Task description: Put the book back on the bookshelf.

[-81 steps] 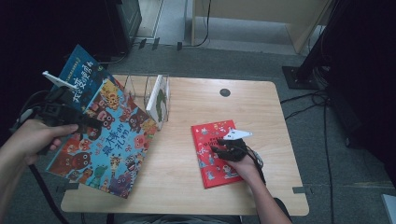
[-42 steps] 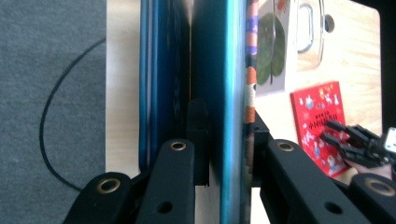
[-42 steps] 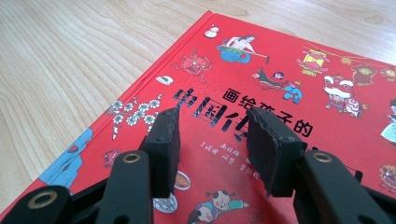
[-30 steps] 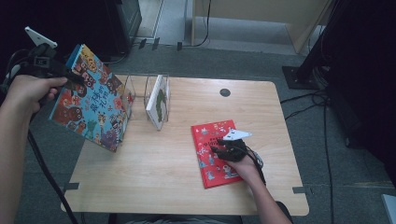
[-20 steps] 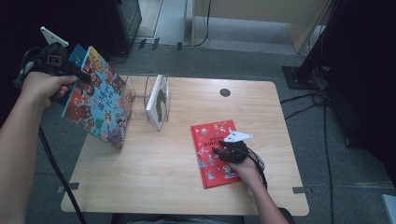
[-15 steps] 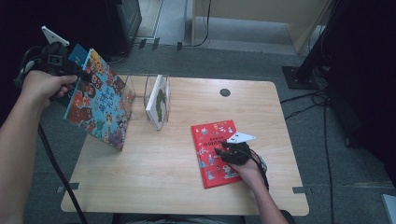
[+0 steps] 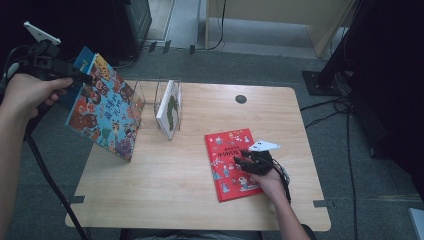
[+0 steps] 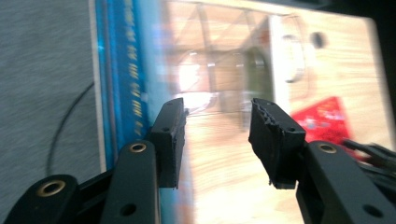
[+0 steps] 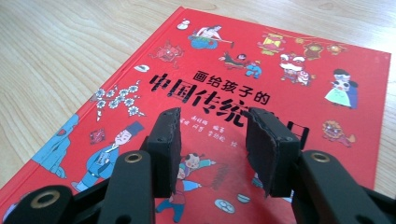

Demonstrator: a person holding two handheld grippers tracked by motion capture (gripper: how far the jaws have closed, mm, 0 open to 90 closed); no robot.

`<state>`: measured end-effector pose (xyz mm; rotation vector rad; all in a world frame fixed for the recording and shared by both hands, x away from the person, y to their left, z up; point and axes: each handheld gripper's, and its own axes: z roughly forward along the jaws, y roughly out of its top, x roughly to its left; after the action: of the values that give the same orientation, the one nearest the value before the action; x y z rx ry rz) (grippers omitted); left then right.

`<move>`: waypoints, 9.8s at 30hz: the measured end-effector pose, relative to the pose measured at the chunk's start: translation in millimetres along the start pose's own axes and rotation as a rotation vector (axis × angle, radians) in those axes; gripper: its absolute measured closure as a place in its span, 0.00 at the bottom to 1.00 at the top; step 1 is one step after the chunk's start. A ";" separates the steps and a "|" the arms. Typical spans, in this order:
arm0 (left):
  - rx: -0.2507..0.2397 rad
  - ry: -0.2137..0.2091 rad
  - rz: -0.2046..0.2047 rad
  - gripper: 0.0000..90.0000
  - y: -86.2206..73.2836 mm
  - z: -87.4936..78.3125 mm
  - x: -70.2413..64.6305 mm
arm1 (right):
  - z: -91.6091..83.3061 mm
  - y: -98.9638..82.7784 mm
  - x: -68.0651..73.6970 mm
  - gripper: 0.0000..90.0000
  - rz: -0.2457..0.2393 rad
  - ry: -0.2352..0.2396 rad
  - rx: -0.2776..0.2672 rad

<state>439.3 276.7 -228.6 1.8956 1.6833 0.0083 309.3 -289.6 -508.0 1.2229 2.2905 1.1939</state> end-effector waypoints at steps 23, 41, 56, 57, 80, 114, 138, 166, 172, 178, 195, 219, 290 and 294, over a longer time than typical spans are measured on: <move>0.020 -0.070 0.159 0.67 -63.0 69.5 -45.1 | -13.5 -2.1 -28.8 0.71 0.041 -0.045 -0.009; 0.045 -0.118 0.232 0.71 -98.6 133.7 -71.5 | -22.8 -12.0 -34.5 0.77 0.047 -0.076 0.016; 0.101 -0.184 0.264 0.75 -127.7 189.0 -83.9 | -43.3 -32.9 -40.5 0.82 0.080 -0.151 0.012; 0.107 -0.187 0.267 0.75 -129.6 192.1 -84.7 | -44.6 -34.0 -40.5 0.82 0.081 -0.161 0.011; 0.135 -0.228 0.316 0.84 -172.7 237.8 -101.7 | -20.1 -26.0 -12.8 0.88 0.039 -0.132 0.064; 0.145 -0.252 0.341 0.84 -203.7 282.7 -130.7 | -5.2 -10.7 10.1 0.72 0.134 -0.026 0.047; 0.159 -0.239 0.246 1.00 -208.6 285.1 -133.6 | 10.6 22.3 -15.9 0.73 0.537 0.086 0.323; 0.175 -0.280 0.271 1.00 -220.9 286.6 -144.5 | -29.9 107.2 16.0 0.78 0.308 0.101 0.393; 0.174 -0.293 0.262 1.00 -220.7 288.0 -144.7 | -23.5 130.7 33.6 0.78 0.242 0.119 0.431; 0.168 -0.302 0.260 0.99 -220.8 288.8 -145.3 | -7.0 148.0 54.8 0.78 0.176 0.152 0.455; 0.148 -0.324 0.277 0.84 -216.0 284.3 -139.7 | 10.0 164.9 65.8 0.90 0.129 0.170 0.569; 0.037 -0.391 0.306 0.46 -202.9 267.5 -139.4 | -17.6 193.3 54.2 0.99 0.138 0.210 0.599; -0.073 -0.476 0.836 0.83 -150.9 167.9 -148.0 | -27.9 137.6 32.0 0.61 -0.011 0.345 0.181; -0.022 -0.474 0.809 0.82 -146.3 164.5 -150.0 | -27.3 135.1 32.8 0.60 -0.021 0.350 0.165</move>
<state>340.7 74.0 -370.5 2.2109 0.5486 -0.0929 348.8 -238.0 -382.1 1.1120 2.6943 1.3228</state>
